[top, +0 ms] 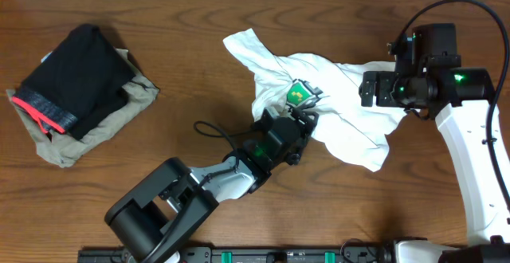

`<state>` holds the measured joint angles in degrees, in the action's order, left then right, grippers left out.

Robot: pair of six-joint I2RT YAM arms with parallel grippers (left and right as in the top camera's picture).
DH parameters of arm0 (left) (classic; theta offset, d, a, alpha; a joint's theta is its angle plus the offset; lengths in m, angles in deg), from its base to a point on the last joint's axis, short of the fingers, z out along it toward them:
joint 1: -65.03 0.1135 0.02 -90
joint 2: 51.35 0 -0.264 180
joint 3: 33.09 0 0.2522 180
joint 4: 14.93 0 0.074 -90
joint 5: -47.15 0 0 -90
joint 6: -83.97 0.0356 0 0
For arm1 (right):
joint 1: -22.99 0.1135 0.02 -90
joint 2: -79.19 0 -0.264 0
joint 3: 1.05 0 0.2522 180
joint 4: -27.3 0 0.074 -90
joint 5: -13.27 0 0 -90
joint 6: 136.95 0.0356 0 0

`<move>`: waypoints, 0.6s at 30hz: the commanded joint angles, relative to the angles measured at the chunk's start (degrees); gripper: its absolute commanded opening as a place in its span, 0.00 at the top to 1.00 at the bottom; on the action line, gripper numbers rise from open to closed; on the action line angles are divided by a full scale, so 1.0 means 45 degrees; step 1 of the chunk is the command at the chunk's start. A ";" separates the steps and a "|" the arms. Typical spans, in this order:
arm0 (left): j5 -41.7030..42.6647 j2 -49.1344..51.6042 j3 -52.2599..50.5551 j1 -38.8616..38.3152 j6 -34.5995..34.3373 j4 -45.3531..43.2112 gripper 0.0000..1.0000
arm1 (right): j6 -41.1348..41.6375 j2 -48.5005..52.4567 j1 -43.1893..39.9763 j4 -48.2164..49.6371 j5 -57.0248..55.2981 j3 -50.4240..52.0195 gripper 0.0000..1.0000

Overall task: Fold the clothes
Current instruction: 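Reach the left gripper to the shirt's left side and grasp the collar edge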

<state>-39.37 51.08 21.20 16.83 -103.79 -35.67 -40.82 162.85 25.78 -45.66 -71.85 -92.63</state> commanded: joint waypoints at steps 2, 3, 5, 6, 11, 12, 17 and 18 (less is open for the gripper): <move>-0.0908 0.0724 0.0141 0.0005 -0.0073 -0.0005 0.11 | 0.0102 -0.0019 -0.0058 -0.0049 -0.0083 0.0010 0.01; -0.0937 0.0889 0.0141 0.0005 -0.0068 -0.0112 0.11 | 0.0102 -0.0019 -0.0058 -0.0053 -0.0083 0.0010 0.01; -0.0933 0.1224 0.0141 0.0005 -0.0063 -0.0529 0.14 | 0.0102 -0.0019 -0.0058 -0.0058 -0.0083 0.0010 0.01; -0.0923 0.1365 0.0141 0.0005 -0.0063 -0.0767 0.18 | 0.0102 -0.0019 -0.0058 -0.0063 -0.0083 0.0010 0.01; -0.0923 0.1525 0.0141 0.0102 0.0389 -0.1515 0.61 | 0.0102 -0.0019 -0.0058 -0.0092 -0.0087 0.0010 0.01; -0.0903 0.1525 0.0141 0.0151 0.0695 -0.1656 0.70 | 0.0102 -0.0019 -0.0058 -0.0092 -0.0087 0.0010 0.01; -0.0879 0.1525 0.0141 0.0296 0.1209 -0.1797 0.94 | 0.0029 -0.0019 -0.0049 -0.0117 -0.0087 0.0010 0.01; -0.0835 0.1511 0.0141 0.0316 0.1462 -0.1797 0.94 | -0.0005 -0.0019 -0.0049 -0.0121 -0.0087 0.0010 0.01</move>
<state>-42.25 57.84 21.42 17.70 -100.66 -43.61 -40.84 162.85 25.80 -45.95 -71.85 -92.63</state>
